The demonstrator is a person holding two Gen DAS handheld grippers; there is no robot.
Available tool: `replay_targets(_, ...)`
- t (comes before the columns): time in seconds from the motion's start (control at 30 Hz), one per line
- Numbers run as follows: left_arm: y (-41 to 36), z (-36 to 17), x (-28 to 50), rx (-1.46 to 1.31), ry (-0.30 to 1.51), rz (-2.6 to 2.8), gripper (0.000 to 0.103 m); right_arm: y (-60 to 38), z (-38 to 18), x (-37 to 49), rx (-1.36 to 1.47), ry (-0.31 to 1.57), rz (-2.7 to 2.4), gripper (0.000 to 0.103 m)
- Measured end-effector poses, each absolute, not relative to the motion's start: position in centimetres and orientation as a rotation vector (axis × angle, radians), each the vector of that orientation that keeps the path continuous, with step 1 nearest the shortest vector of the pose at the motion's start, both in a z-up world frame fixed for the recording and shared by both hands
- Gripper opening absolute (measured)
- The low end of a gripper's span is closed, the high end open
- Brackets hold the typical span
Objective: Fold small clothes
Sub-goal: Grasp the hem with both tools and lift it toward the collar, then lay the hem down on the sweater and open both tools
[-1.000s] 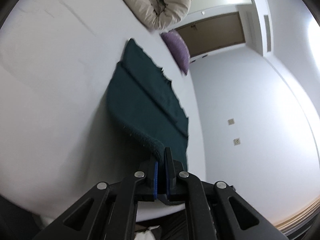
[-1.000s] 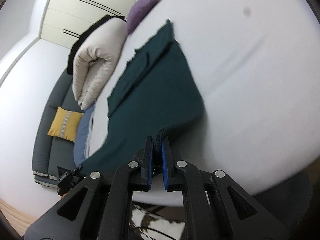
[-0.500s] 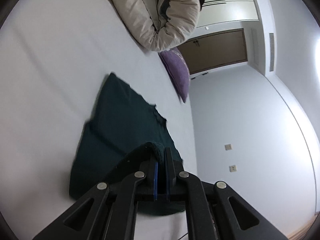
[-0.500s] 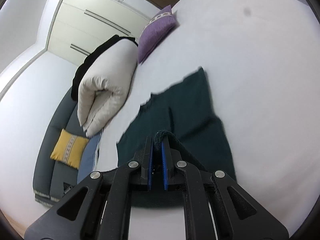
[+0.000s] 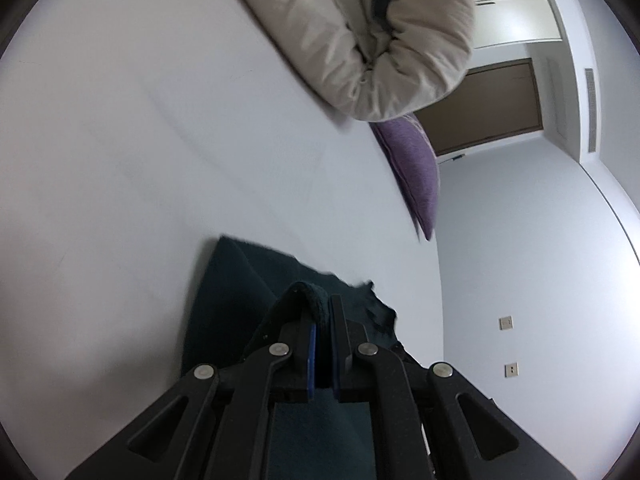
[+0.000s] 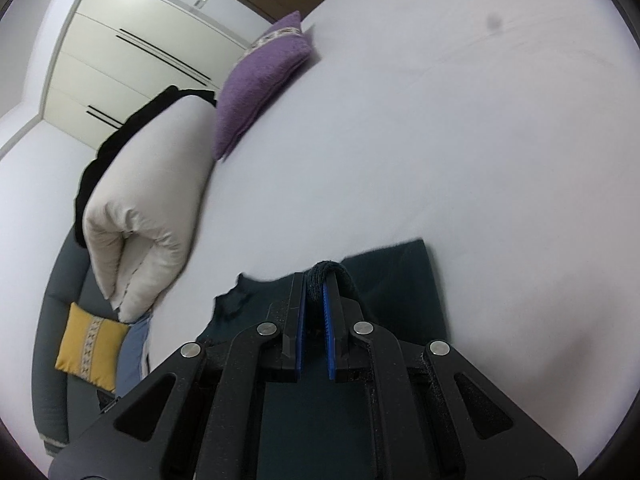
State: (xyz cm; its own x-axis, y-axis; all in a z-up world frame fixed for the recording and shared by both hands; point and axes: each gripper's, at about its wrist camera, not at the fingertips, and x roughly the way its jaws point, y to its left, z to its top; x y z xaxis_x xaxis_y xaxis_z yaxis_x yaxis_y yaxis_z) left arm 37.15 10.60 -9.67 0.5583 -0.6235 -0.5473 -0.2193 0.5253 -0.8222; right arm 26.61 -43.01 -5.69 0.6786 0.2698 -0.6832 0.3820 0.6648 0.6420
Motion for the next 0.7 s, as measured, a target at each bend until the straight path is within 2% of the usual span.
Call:
replay_targets(0.17, 10.3, -11.5, 40.0, -0.946, 1.023, -0.227, 0.008, -44.2, -8.3, 30.3, 0.872, 0.86, -0.132, 0.007)
replay_targets(0.3, 10.3, -13.1, 40.5, -0.972, 1.076, -0.224, 0.016, -44.1, -10.6, 32.5, 0.801, 0.917, -0.16, 0.016)
replay_targets(0.33, 10.6, -12.7, 40.2, -0.986, 1.058, -0.233, 0.03, -44.1, -11.0, 32.7, 0.798, 0.924, -0.159, 0.017)
replay_targets(0.37, 10.9, -12.2, 39.7, -0.988, 1.036, -0.239, 0.05, -44.1, -11.0, 32.8, 0.806, 0.909, -0.147, 0.026)
replay_targets(0.4, 11.1, -11.6, 39.3, -0.976, 1.018, -0.23, 0.06, -44.2, -11.0, 32.5, 0.802, 0.894, -0.145, 0.051)
replay_targets(0.43, 11.5, -10.6, 38.7, -0.949, 0.992, -0.207, 0.069, -44.2, -10.7, 32.1, 0.785, 0.882, -0.164, 0.061)
replay_targets(0.5, 11.8, -9.2, 37.9, -0.908, 0.962, -0.191, 0.071, -44.3, -9.8, 30.5, 0.776, 0.83, -0.171, 0.063)
replay_targets(0.7, 10.6, -7.4, 33.0, -0.729, 0.944, -0.202, 0.071, -42.4, -8.3, 27.8, 0.658, 0.848, -0.176, 0.063)
